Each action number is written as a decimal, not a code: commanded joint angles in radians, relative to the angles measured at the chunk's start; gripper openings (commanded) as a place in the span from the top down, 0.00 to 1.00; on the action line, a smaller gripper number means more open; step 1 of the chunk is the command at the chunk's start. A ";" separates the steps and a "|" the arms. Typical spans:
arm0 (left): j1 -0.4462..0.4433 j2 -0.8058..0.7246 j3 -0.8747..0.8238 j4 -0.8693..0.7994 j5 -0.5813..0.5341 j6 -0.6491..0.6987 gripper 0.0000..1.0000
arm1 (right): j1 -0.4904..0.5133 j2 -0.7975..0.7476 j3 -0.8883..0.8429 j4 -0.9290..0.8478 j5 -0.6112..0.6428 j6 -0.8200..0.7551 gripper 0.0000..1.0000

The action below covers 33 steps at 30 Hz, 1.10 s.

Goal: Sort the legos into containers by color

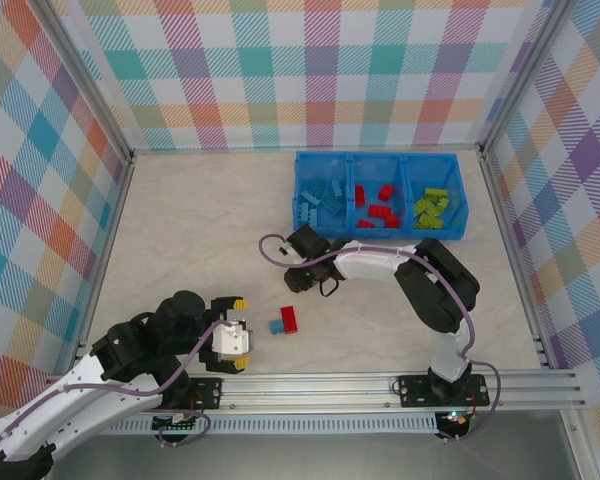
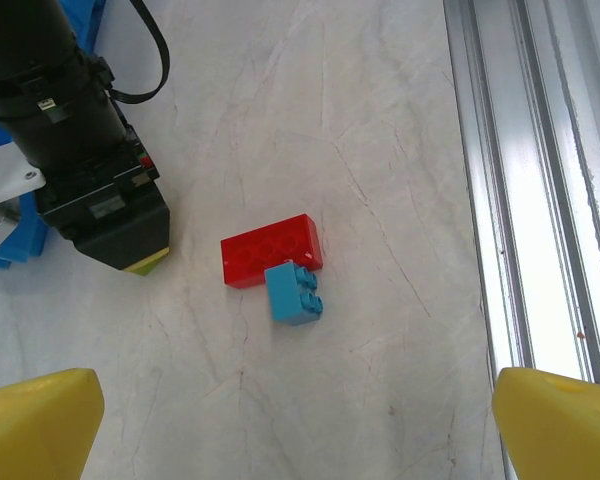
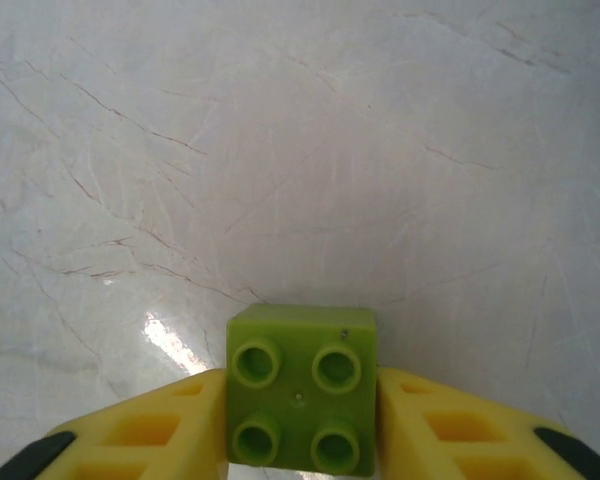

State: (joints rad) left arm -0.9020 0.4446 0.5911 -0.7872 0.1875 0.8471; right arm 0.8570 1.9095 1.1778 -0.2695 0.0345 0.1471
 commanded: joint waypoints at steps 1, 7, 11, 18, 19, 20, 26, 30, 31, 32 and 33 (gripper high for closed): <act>-0.005 0.002 -0.013 0.002 0.024 0.028 0.00 | 0.000 0.001 0.021 0.003 0.021 -0.012 0.68; -0.005 -0.003 -0.020 0.017 0.009 0.023 0.00 | 0.001 -0.121 -0.041 0.032 0.050 0.004 0.73; -0.004 -0.016 -0.033 0.096 -0.037 -0.047 0.00 | -0.008 -0.267 -0.094 0.032 0.100 0.036 0.73; 0.026 -0.026 0.006 0.217 -0.123 -0.264 0.00 | -0.166 -0.558 -0.203 0.013 0.156 0.111 0.78; 0.026 -0.015 0.036 0.222 -0.135 -0.302 0.00 | -0.217 -0.601 -0.220 0.012 0.143 0.126 0.78; 0.026 -0.002 0.062 0.234 -0.152 -0.357 0.00 | -0.281 -0.639 -0.233 0.015 0.121 0.138 0.78; 0.026 0.088 0.164 0.305 -0.247 -0.600 0.00 | -0.642 -0.683 -0.211 -0.010 0.017 0.157 0.79; 0.025 0.159 0.220 0.268 -0.321 -0.696 0.00 | -0.853 -0.565 -0.143 -0.001 -0.074 0.209 0.78; 0.027 0.171 0.230 0.257 -0.326 -0.707 0.00 | -0.884 -0.520 -0.118 0.000 -0.090 0.217 0.78; 0.026 0.178 0.237 0.247 -0.330 -0.716 0.00 | -0.903 -0.482 -0.099 0.002 -0.099 0.224 0.78; 0.026 0.182 0.242 0.241 -0.341 -0.730 0.00 | -0.918 -0.436 -0.076 0.009 -0.104 0.229 0.78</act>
State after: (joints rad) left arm -0.8829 0.6132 0.7982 -0.5236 -0.0929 0.2207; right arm -0.0265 1.3853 1.0389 -0.2619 0.0132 0.3305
